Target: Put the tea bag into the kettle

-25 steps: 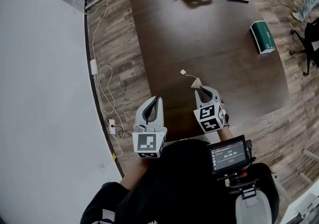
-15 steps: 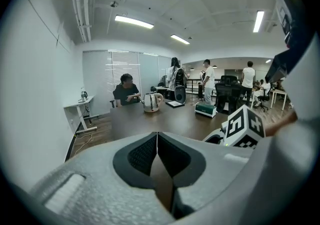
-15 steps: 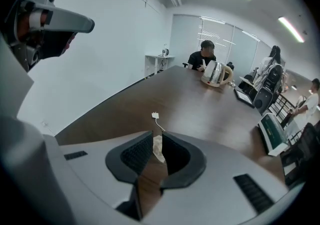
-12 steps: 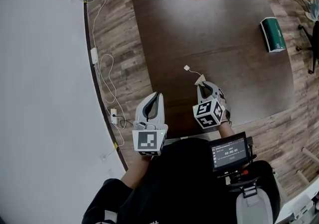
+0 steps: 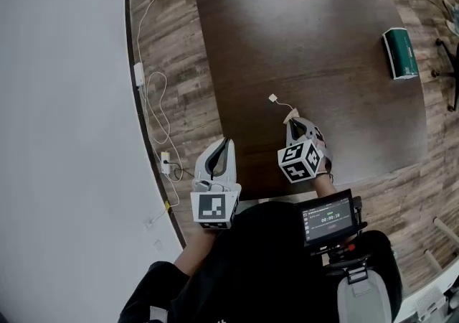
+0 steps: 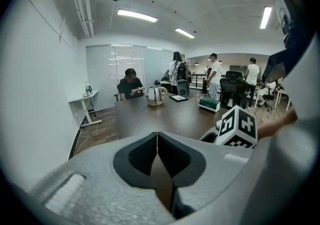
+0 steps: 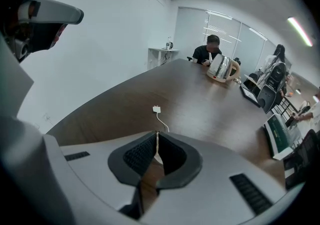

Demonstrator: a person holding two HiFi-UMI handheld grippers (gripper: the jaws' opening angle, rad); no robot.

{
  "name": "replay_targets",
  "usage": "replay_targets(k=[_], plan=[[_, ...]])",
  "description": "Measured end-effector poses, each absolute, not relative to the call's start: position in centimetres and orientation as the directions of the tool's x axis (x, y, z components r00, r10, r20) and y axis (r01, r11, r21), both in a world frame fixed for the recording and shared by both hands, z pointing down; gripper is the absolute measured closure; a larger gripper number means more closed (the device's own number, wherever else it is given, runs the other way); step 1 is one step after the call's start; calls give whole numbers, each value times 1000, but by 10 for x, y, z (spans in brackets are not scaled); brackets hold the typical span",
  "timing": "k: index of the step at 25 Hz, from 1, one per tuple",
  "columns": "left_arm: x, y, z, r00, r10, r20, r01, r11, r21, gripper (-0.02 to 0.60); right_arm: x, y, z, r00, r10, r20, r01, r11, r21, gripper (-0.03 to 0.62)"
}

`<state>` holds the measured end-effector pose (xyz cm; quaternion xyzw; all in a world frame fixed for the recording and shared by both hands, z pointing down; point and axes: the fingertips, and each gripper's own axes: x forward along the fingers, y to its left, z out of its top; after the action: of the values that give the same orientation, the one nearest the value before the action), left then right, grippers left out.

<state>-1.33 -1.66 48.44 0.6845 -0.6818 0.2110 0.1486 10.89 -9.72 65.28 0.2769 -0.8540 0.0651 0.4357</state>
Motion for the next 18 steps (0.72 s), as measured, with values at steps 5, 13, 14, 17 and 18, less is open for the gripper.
replay_targets(k=[5,13,14,17,18], plan=[[-22,-11,478,-54,-862,503,-994,0,-107,577,103,-92,655,-477,-387,789,-525,845,97,586],[-19,-14,474,-27,-880,474,-994,-29,-109,577,107,-97,642,-484,-414,771,-551,829,98,586],[-16,-11,472,-22,-882,470,-993,-33,-110,577,109,-95,639,-486,-420,767,-556,825,100,586],[-10,-2,470,-7,-888,460,-993,-47,-107,577,115,-89,628,-492,-441,751,-576,812,100,586],[-9,-1,469,-3,-890,456,-993,-52,-107,577,116,-89,625,-495,-447,745,-583,807,96,586]])
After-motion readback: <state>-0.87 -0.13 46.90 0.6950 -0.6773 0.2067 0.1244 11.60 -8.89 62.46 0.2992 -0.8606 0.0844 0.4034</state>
